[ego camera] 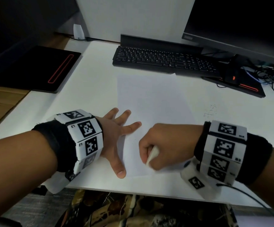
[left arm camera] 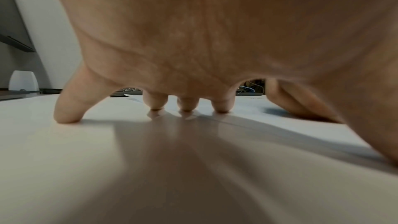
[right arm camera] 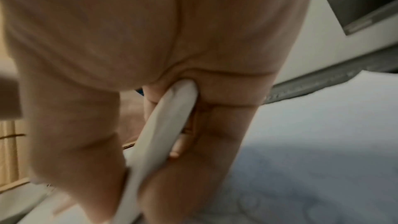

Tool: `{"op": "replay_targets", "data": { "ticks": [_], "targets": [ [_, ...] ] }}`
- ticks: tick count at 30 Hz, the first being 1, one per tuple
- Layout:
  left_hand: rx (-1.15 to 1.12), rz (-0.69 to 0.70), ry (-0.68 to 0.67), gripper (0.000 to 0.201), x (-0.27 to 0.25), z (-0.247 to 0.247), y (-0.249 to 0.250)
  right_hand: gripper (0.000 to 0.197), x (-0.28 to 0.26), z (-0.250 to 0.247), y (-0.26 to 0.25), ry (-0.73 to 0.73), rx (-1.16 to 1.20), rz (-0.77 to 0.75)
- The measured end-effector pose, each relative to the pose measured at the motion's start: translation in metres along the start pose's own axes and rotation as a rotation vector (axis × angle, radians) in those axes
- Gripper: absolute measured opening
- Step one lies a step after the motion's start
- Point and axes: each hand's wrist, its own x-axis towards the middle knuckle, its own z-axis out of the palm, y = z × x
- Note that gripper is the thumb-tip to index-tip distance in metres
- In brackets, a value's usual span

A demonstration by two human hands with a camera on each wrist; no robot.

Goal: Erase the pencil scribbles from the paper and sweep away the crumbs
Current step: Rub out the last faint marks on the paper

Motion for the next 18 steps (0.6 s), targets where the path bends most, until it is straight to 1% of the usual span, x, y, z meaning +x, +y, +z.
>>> {"op": "replay_targets", "data": {
  "ticks": [1,4,5,6,9,10,14,18],
  "targets": [
    [-0.004,0.001,0.002,0.139,0.000,0.000,0.000,0.009,-0.001,0.000,0.000,-0.014,0.001,-0.003],
    [-0.002,0.001,0.009,0.139,0.000,0.000,0.000,0.008,-0.002,-0.015,0.017,0.084,0.034,0.121],
    [-0.002,0.002,0.010,0.139,0.000,0.001,0.000,0.008,-0.002,-0.016,0.020,0.100,0.058,0.141],
    [-0.001,0.002,0.010,0.139,0.000,0.001,0.000,0.008,-0.002,-0.015,0.019,0.092,0.063,0.130],
    [-0.001,0.005,0.003,0.139,0.000,0.000,-0.001,0.010,-0.002,-0.002,0.008,-0.007,0.030,0.050],
    [-0.004,0.006,0.000,0.139,0.000,0.000,-0.001,0.010,-0.002,-0.004,0.009,-0.011,0.026,0.062],
    [-0.018,0.009,0.002,0.139,0.000,-0.001,0.000,0.009,-0.001,-0.021,0.032,0.096,0.067,0.197],
    [0.048,0.000,0.017,0.139,-0.001,-0.001,0.002,0.010,0.003,-0.019,0.035,0.078,0.075,0.204]
  ]
}}
